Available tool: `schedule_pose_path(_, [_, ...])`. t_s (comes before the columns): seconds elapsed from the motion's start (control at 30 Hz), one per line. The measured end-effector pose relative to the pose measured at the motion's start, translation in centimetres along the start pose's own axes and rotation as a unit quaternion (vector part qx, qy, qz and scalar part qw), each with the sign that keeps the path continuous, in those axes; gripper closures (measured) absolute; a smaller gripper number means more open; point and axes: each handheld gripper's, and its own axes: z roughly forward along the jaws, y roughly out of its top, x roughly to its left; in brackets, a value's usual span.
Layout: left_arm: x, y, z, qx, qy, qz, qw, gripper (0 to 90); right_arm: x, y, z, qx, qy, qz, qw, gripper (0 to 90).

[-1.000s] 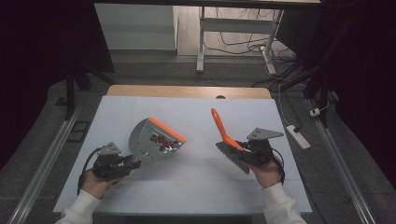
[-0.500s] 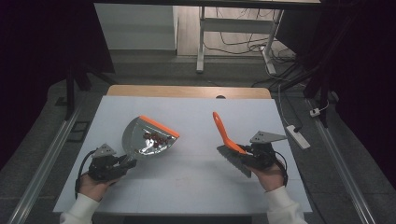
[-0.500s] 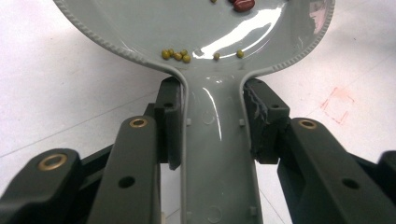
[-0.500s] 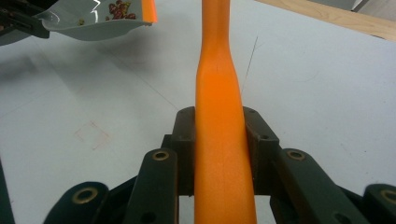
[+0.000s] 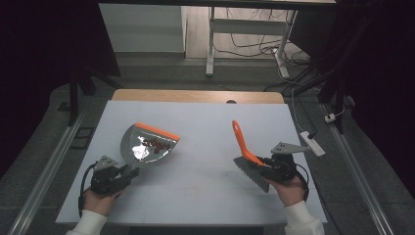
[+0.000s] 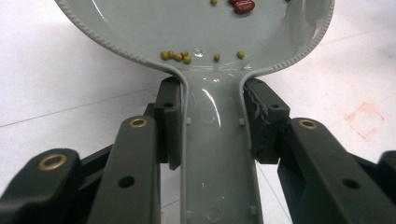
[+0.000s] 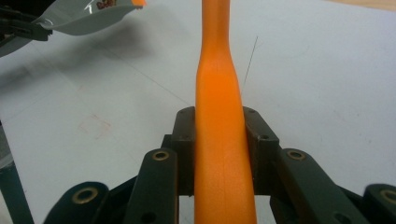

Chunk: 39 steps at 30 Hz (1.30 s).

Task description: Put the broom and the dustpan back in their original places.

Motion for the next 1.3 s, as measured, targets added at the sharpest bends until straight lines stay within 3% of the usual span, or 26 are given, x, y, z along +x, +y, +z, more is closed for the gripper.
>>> schedule_pose_path(0.27, [0.2,-0.3,0.0,-0.002,0.022,-0.025,0.9994,62.0,-0.3,-0.3,-0.5,-0.001,-0.007,0.015,0.9999,70.0])
schedule_pose_path(0.57, [0.6,-0.8,0.4,0.007,0.049,-0.064,0.9967,62.0,-0.5,-1.0,-0.1,0.011,-0.006,0.025,0.9996,70.0])
schedule_pose_path(0.77, [0.7,-0.9,0.9,0.021,0.057,-0.070,0.9957,62.0,-0.8,-1.3,0.0,0.019,-0.007,0.034,0.9992,70.0])
schedule_pose_path(1.13, [1.1,-1.2,1.5,0.026,0.068,-0.077,0.9944,62.0,-1.1,-1.8,0.6,0.036,-0.008,0.043,0.9984,70.0])
schedule_pose_path(1.3, [1.2,-1.2,1.7,0.029,0.076,-0.082,0.9933,62.0,-1.6,-2.4,1.5,0.057,-0.014,0.054,0.9968,69.9])
